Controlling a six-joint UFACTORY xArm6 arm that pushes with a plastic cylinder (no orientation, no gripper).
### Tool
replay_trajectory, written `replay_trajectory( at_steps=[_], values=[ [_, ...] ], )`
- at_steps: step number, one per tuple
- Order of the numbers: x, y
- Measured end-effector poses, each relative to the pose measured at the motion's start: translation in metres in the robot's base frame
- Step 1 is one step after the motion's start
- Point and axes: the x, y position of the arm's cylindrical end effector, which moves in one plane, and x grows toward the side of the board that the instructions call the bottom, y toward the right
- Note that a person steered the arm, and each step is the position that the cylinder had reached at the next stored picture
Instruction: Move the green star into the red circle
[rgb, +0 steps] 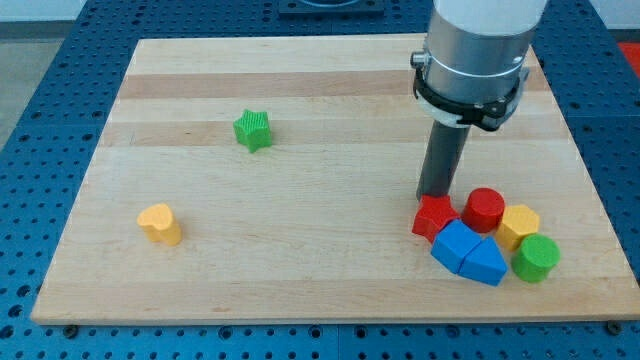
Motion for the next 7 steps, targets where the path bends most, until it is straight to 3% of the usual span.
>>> replay_trajectory(
  at_steps=[1,4,5,7],
  values=[
    [-0.005,-0.002],
    [-0.158,-0.092],
    [-0.158,-0.101],
    [-0.157,-0.242]
  ],
)
